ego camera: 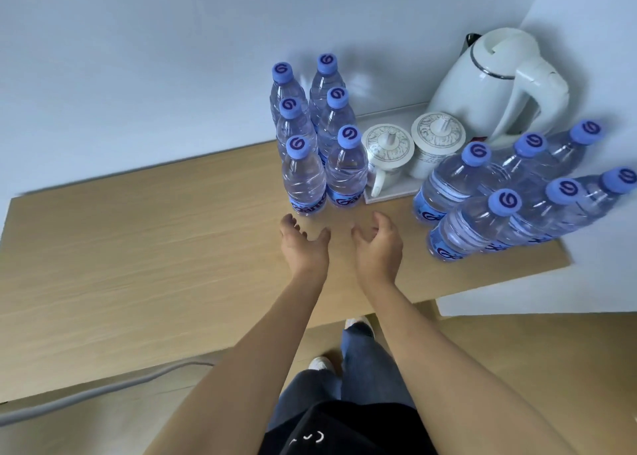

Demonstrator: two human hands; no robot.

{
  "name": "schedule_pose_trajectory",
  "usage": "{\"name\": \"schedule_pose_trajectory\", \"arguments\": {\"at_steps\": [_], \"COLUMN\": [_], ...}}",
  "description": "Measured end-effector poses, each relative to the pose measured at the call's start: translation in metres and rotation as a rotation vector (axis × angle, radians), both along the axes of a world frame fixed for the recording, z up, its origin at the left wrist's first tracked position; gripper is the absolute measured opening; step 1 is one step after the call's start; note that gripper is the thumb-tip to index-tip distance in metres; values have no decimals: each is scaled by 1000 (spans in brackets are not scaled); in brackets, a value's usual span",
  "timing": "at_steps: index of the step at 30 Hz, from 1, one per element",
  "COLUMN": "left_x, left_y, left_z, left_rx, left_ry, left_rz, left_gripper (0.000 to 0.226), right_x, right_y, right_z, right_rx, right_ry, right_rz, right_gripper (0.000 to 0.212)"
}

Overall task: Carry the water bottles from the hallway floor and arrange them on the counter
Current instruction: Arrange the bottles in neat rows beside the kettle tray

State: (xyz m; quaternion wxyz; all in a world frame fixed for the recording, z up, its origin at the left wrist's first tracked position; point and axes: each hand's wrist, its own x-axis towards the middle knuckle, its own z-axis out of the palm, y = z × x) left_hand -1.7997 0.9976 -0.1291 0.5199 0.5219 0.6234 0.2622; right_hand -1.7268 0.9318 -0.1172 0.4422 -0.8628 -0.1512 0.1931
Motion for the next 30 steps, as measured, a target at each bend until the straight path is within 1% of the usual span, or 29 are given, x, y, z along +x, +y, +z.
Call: {"name": "schedule_pose_trajectory", "arguments": {"at_steps": [3, 5, 8, 10, 12, 15, 17, 19, 21, 23, 27, 30], "left_x": [3, 9, 28, 43, 59, 82, 97, 108, 115, 120, 126, 127], "left_y": [-35, -56, -73, -84, -91, -94, -95, -96, -98, -104, -117, -122], "left_z": [11, 23, 45, 66, 85, 108, 119, 128, 129, 128, 121, 119], "left_rx": [-60, -61, 37, 101, 168, 293, 380, 426, 437, 437, 526, 556], "left_ry": [-31, -46, -84, -115, -157, -212, -189, -147, -105, -72, -20, -2], "left_rz": [-40, -150, -340, -458, -571, -675, -752, -822, -855, -855, -756, -712], "left_gripper": [63, 56, 48, 49, 50, 54, 58, 55, 52, 49, 37, 35], "right_x": [-7, -8, 0, 12, 27, 48, 63, 74, 83, 89, 100, 103], "right_y": [-37, -64, -98, -118, -131, -139, -139, -139, -140, -143, -148, -150], "right_z": [7, 12, 16, 20, 25, 28, 27, 25, 22, 19, 15, 14], "right_rx": [-10, -29, -39, -32, -15, 46, 73, 79, 64, 65, 55, 59], "right_ry": [15, 19, 12, -4, -10, 6, 6, 24, 30, 28, 28, 35], "right_rz": [-47, -97, -172, -228, -268, -211, -147, -97, -54, -24, 22, 42], "right_gripper": [42, 39, 34, 33, 37, 45, 47, 47, 45, 39, 34, 31]}}
